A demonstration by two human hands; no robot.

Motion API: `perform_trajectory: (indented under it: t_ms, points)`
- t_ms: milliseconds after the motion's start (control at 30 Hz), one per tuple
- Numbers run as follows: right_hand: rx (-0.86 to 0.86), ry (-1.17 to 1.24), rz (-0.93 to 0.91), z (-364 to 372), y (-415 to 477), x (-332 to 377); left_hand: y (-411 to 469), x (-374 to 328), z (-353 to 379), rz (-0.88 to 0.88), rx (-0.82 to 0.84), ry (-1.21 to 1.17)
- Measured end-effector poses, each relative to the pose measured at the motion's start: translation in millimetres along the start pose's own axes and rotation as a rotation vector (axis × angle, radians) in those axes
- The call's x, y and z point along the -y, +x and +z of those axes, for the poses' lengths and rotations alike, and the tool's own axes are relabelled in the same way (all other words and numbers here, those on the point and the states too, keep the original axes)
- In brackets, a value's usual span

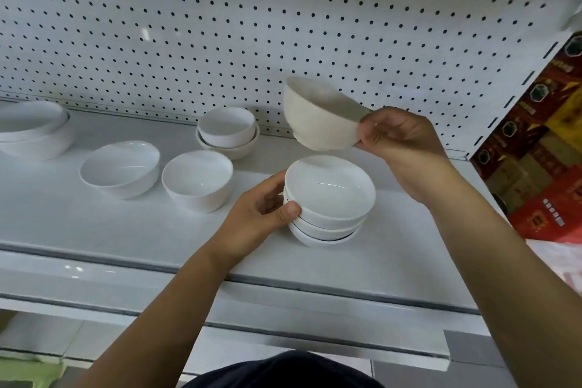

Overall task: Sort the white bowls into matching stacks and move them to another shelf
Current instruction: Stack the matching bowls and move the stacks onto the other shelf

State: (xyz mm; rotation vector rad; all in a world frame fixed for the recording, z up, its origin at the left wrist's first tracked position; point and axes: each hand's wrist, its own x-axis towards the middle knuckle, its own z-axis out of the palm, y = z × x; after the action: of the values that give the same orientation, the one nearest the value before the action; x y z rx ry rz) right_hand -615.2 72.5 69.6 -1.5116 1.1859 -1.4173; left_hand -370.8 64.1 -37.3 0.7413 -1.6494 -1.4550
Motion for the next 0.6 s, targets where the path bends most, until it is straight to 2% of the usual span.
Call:
perform_trajectory:
  t_ms: [267,600]
  points:
    - [0.046,-0.055,-0.057,-4,-55,4,-1,-2,1,0.033,0.007,-0.01]
    - [-0.007,-0.149,-0.036,6,-82,-9,0,0,-3,0.035,0.053,-0.011]
